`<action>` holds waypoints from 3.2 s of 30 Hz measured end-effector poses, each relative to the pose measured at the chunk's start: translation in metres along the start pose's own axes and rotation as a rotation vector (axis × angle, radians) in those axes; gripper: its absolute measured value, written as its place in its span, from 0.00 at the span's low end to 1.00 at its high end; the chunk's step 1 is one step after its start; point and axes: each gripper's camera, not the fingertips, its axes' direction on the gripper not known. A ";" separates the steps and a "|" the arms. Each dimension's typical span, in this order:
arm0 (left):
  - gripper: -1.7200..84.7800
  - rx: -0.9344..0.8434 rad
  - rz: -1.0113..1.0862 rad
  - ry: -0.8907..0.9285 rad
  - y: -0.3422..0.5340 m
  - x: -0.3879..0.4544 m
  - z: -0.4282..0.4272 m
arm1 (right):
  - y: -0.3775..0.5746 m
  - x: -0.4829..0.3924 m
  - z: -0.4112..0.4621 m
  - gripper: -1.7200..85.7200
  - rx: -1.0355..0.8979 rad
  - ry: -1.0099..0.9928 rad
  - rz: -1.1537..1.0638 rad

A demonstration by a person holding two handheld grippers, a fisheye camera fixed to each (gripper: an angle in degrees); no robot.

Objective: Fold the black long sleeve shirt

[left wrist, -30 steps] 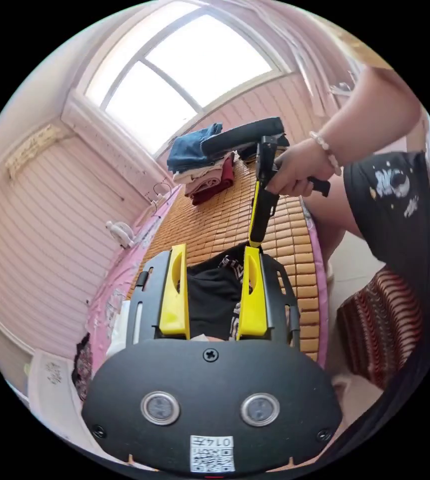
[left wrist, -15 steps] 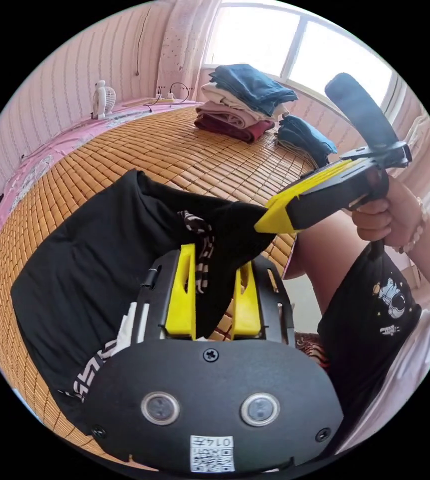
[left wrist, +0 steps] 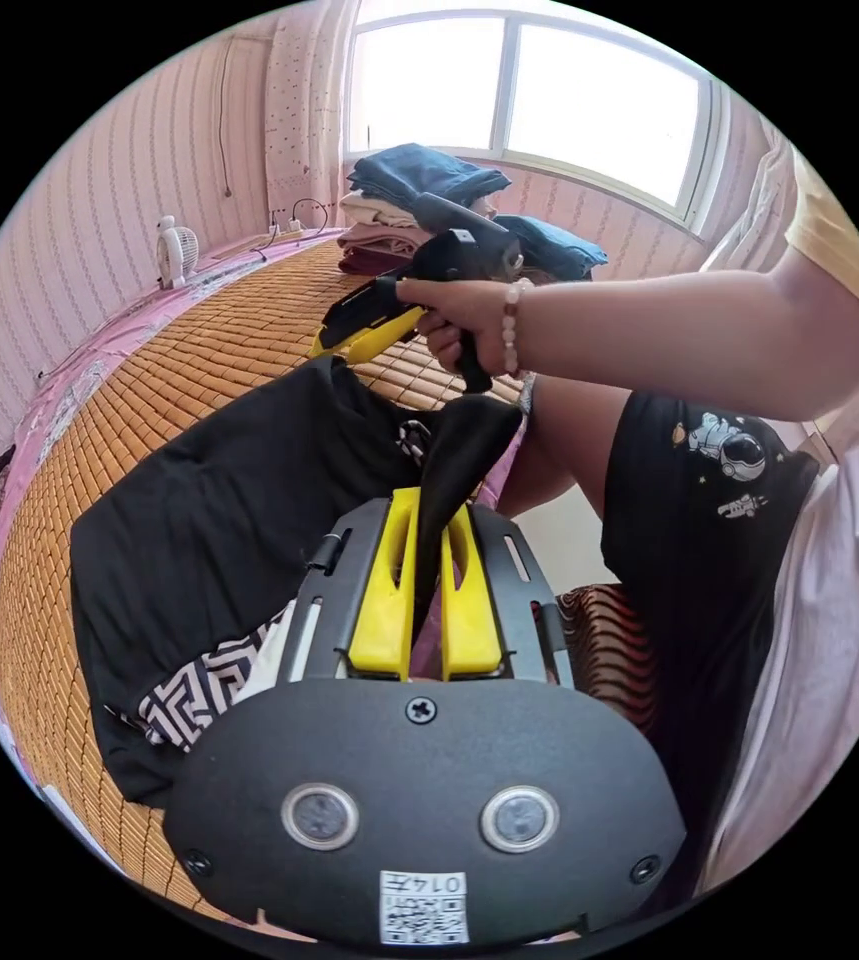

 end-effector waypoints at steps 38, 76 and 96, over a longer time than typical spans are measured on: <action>0.17 0.212 -0.959 -0.175 0.154 -0.160 -0.180 | -0.118 -0.281 0.076 0.19 -0.252 0.442 -0.634; 0.04 0.404 -0.715 -0.647 0.241 0.129 -0.476 | 0.044 -0.395 -0.166 0.08 0.111 -0.306 -0.934; 0.12 0.685 -1.601 -1.025 0.544 0.032 -0.548 | 0.045 -0.840 0.177 0.20 -0.388 -0.067 -1.243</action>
